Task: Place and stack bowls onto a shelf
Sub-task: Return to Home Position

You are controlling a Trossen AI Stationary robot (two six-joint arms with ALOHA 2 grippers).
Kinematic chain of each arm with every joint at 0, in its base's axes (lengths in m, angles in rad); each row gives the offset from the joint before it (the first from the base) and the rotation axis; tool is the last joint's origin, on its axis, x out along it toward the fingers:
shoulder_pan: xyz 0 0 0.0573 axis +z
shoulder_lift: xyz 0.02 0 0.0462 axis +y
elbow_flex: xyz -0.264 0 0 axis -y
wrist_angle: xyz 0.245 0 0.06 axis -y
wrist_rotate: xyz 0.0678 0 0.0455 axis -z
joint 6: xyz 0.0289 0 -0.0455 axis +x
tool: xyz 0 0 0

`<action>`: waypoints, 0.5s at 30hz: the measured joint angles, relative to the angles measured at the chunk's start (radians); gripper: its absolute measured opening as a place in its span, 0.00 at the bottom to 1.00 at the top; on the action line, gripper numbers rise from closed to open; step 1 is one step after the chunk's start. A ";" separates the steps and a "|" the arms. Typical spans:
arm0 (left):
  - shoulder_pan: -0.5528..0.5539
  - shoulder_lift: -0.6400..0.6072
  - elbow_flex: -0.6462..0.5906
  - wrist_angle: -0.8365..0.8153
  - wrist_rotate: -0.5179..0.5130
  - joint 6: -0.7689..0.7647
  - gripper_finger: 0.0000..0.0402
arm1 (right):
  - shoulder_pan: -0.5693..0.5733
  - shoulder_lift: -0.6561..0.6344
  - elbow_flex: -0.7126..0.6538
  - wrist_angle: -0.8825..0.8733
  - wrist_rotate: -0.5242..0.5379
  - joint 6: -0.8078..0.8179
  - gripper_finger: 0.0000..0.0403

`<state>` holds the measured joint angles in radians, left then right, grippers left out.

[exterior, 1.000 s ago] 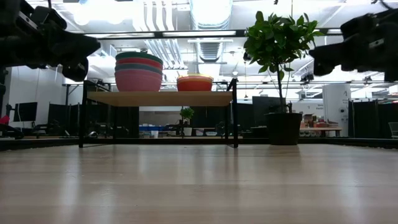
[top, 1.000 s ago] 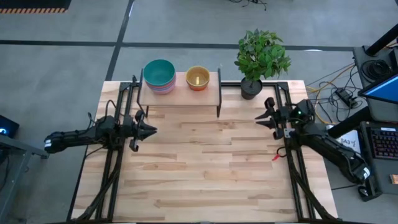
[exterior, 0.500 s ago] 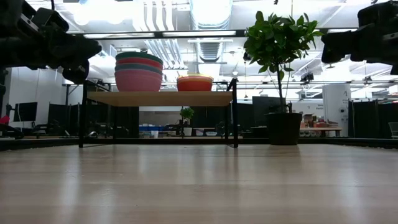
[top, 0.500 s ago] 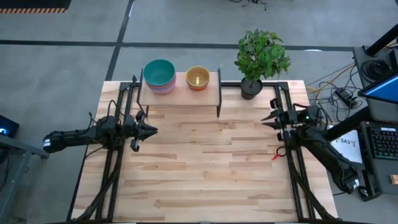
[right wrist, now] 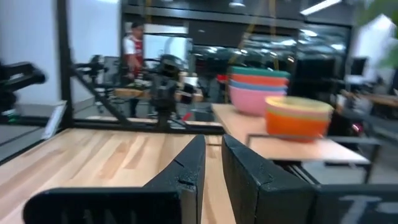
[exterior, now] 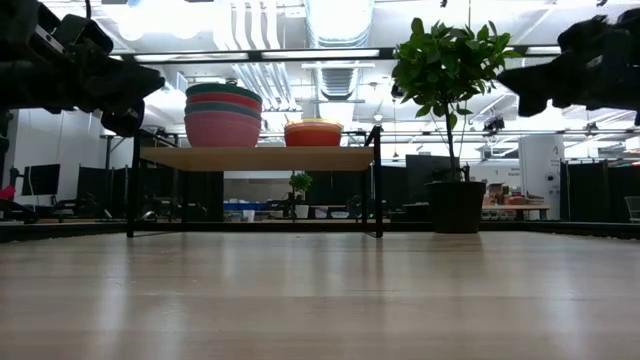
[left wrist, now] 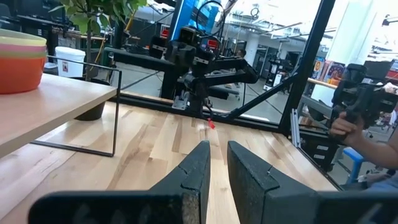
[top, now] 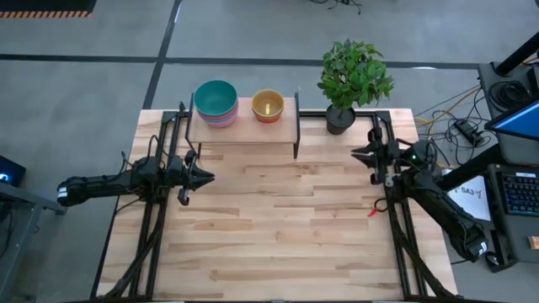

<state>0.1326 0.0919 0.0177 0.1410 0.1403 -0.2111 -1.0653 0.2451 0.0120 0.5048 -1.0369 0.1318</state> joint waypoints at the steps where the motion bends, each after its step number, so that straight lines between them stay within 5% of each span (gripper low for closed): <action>1: 0.000 0.001 0.000 0.000 0.000 0.000 0.09 | 0.000 0.000 0.000 -0.014 0.022 0.000 0.11; 15: 0.000 0.007 0.000 0.000 0.000 0.000 0.09 | 0.000 0.000 0.000 -0.087 0.051 -0.012 0.11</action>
<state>0.1326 0.0994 0.0181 0.1413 0.1406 -0.2111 -1.0650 0.2451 0.0116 0.4179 -0.9858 0.1196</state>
